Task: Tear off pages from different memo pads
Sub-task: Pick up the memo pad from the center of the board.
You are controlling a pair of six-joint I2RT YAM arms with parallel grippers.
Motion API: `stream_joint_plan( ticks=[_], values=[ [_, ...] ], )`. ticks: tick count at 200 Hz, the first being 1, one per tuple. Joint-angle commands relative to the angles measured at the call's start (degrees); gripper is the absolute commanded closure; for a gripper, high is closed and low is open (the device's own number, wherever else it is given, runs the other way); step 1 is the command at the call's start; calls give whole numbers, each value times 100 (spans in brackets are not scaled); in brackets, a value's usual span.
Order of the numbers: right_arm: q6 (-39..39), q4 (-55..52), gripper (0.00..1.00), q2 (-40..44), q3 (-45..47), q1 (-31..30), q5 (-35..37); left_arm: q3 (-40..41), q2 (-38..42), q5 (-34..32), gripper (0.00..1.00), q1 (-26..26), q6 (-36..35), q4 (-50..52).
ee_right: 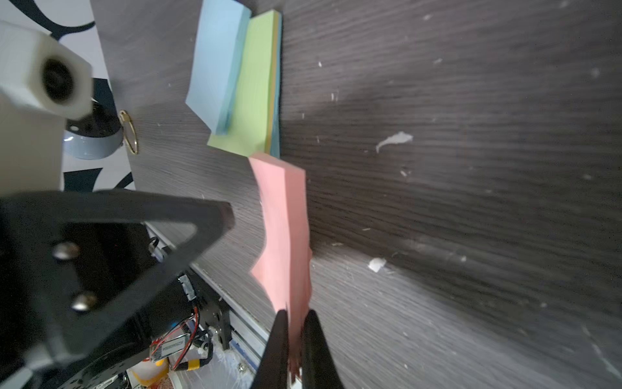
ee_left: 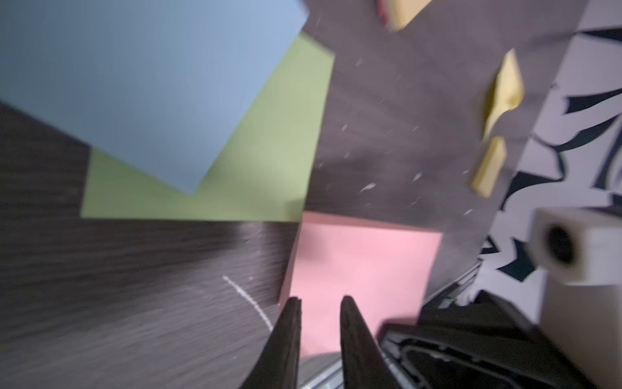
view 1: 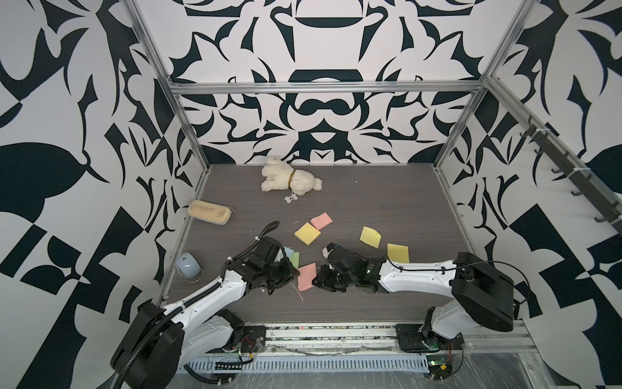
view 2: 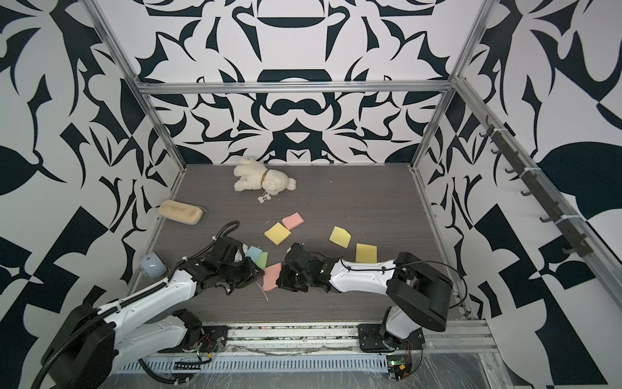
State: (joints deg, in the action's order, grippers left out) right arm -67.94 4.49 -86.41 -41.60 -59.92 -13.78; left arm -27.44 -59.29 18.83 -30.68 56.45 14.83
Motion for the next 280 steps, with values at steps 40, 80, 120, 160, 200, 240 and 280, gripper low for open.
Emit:
stream_joint_plan(
  ticks=[40, 80, 120, 160, 200, 240, 280],
  values=[
    [942, -687, 99, 918, -323, 1066, -659, -688, 290, 1735, 41, 1635, -827, -623],
    [1056, -501, 100, 840, -736, 1460, -1344, -1077, -657, 2470, 30, 1681, -634, -1623],
    [936, -84, 100, 652, -1107, 1518, -1794, -1199, -1130, 2719, 28, 1639, -433, -2216],
    [801, 149, 100, 569, -1256, 1615, -2135, -1253, -1303, 2815, 32, 1625, -390, -2374],
    [757, 226, 100, 519, -1271, 1624, -2251, -1259, -1509, 2881, 45, 1549, -231, -2684],
    [582, 476, 100, 503, -1116, 1628, -2288, -1229, -1551, 2955, 64, 1506, -202, -2784],
    [432, 682, 100, 485, -1025, 1647, -2319, -1226, -1551, 3045, 71, 1501, -222, -2807]
  ],
)
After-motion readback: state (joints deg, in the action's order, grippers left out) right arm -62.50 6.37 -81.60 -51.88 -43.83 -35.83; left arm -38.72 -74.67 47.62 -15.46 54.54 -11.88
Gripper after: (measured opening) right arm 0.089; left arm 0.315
